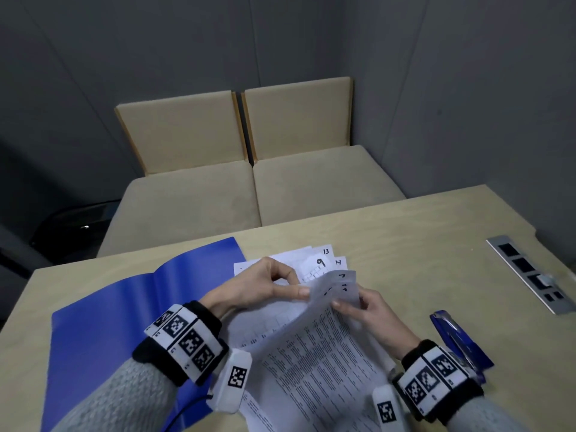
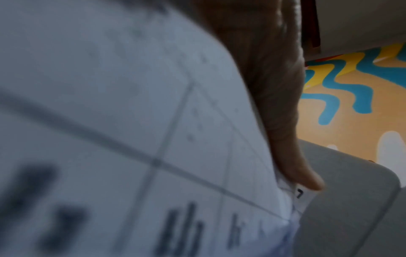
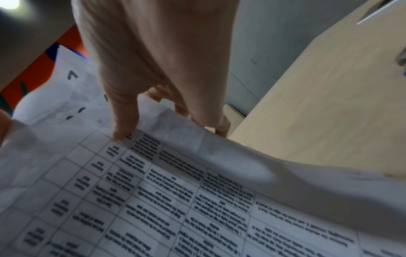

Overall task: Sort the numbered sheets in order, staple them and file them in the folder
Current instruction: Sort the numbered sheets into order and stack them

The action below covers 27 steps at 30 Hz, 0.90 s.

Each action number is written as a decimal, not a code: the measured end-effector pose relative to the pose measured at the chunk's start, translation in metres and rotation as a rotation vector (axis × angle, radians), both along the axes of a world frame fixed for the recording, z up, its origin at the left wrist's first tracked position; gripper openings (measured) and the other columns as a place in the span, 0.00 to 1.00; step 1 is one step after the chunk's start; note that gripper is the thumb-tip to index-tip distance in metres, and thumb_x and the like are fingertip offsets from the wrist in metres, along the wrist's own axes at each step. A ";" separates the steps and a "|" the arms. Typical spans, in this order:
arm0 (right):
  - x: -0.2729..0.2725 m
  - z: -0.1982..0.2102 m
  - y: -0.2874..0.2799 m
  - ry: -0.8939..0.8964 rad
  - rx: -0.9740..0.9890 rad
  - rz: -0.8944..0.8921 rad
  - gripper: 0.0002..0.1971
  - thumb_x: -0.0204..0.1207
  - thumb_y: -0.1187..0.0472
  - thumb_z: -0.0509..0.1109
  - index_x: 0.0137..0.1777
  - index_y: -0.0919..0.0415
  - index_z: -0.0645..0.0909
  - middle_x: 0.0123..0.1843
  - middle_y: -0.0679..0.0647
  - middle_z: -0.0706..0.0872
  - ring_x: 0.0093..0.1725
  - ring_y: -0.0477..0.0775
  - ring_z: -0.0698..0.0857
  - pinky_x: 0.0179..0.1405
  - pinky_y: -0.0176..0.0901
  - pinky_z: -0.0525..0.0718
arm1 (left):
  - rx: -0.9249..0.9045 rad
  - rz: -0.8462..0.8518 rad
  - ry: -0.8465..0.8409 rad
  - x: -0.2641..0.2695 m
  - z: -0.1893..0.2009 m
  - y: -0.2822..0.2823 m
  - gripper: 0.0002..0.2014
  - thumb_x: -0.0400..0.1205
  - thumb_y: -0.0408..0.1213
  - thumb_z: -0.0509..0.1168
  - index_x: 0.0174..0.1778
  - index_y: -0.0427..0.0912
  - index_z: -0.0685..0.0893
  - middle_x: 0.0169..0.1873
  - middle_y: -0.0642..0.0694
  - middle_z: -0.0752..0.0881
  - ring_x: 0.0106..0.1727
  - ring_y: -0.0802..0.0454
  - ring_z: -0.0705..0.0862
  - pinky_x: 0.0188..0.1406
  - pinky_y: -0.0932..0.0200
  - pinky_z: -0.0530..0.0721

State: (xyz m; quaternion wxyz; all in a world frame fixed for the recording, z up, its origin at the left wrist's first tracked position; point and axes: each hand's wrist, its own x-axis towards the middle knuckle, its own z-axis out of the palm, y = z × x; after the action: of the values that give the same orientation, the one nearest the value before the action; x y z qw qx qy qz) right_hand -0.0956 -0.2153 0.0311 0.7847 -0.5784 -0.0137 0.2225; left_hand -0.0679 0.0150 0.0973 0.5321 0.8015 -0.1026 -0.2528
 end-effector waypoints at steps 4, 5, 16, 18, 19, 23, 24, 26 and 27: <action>0.001 -0.009 -0.005 0.028 -0.050 -0.023 0.13 0.77 0.71 0.68 0.61 0.73 0.80 0.61 0.71 0.83 0.49 0.55 0.90 0.42 0.39 0.87 | 0.049 0.015 0.034 0.001 0.001 0.011 0.09 0.77 0.41 0.74 0.36 0.38 0.90 0.20 0.52 0.71 0.23 0.56 0.64 0.23 0.62 0.60; 0.001 -0.013 -0.004 0.026 -0.094 -0.024 0.12 0.77 0.68 0.69 0.59 0.69 0.81 0.62 0.70 0.82 0.51 0.56 0.90 0.43 0.40 0.87 | 0.092 0.017 0.009 0.001 0.001 0.012 0.09 0.77 0.40 0.73 0.37 0.37 0.89 0.18 0.54 0.70 0.21 0.57 0.64 0.22 0.64 0.61; -0.005 -0.038 0.004 0.066 -0.187 -0.075 0.08 0.71 0.64 0.75 0.49 0.65 0.88 0.60 0.65 0.77 0.51 0.60 0.88 0.46 0.43 0.87 | 0.065 0.172 0.130 -0.006 -0.031 0.004 0.21 0.68 0.49 0.78 0.22 0.44 0.74 0.18 0.53 0.62 0.22 0.56 0.57 0.21 0.64 0.54; -0.005 -0.040 0.003 0.037 -0.221 -0.086 0.09 0.69 0.64 0.76 0.49 0.65 0.88 0.59 0.65 0.78 0.50 0.54 0.88 0.43 0.38 0.86 | 0.054 0.174 0.148 -0.006 -0.033 0.005 0.23 0.71 0.55 0.73 0.23 0.45 0.69 0.19 0.53 0.61 0.21 0.57 0.55 0.20 0.64 0.53; -0.006 -0.040 0.003 0.019 -0.238 -0.086 0.10 0.68 0.63 0.77 0.49 0.65 0.89 0.59 0.65 0.78 0.49 0.51 0.88 0.42 0.36 0.86 | 0.053 0.170 0.147 -0.006 -0.034 0.005 0.23 0.73 0.55 0.71 0.24 0.46 0.69 0.20 0.53 0.61 0.21 0.57 0.55 0.20 0.64 0.53; -0.007 -0.047 0.000 0.040 -0.206 -0.063 0.16 0.63 0.58 0.80 0.49 0.65 0.89 0.59 0.62 0.78 0.53 0.55 0.87 0.47 0.41 0.87 | 0.039 0.136 0.047 -0.010 -0.037 0.002 0.19 0.83 0.44 0.66 0.27 0.45 0.69 0.19 0.55 0.61 0.21 0.58 0.57 0.19 0.65 0.56; -0.008 -0.049 -0.001 0.056 -0.182 -0.052 0.17 0.63 0.57 0.81 0.49 0.65 0.90 0.59 0.62 0.78 0.55 0.58 0.86 0.50 0.45 0.87 | 0.046 0.133 0.000 -0.013 -0.036 0.000 0.18 0.83 0.43 0.65 0.29 0.45 0.70 0.20 0.54 0.62 0.21 0.57 0.58 0.19 0.64 0.58; -0.008 -0.055 -0.002 0.058 -0.190 -0.042 0.19 0.61 0.54 0.84 0.49 0.63 0.90 0.59 0.63 0.77 0.56 0.63 0.85 0.55 0.55 0.88 | 0.093 0.123 -0.129 -0.018 -0.035 -0.004 0.13 0.84 0.41 0.63 0.34 0.45 0.71 0.21 0.50 0.66 0.24 0.54 0.61 0.20 0.63 0.61; -0.008 -0.058 -0.002 0.053 -0.217 -0.046 0.18 0.61 0.54 0.84 0.49 0.62 0.90 0.59 0.63 0.77 0.56 0.64 0.85 0.55 0.57 0.88 | 0.126 0.100 -0.197 -0.021 -0.035 -0.005 0.09 0.84 0.40 0.62 0.39 0.46 0.71 0.22 0.47 0.68 0.25 0.53 0.63 0.22 0.63 0.63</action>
State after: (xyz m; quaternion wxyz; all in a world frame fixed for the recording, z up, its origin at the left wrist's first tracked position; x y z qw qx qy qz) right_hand -0.1038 -0.2173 -0.0266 0.7225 -0.6540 0.0443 0.2198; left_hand -0.0885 0.0100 0.0627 0.4798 0.8585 -0.0983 -0.1519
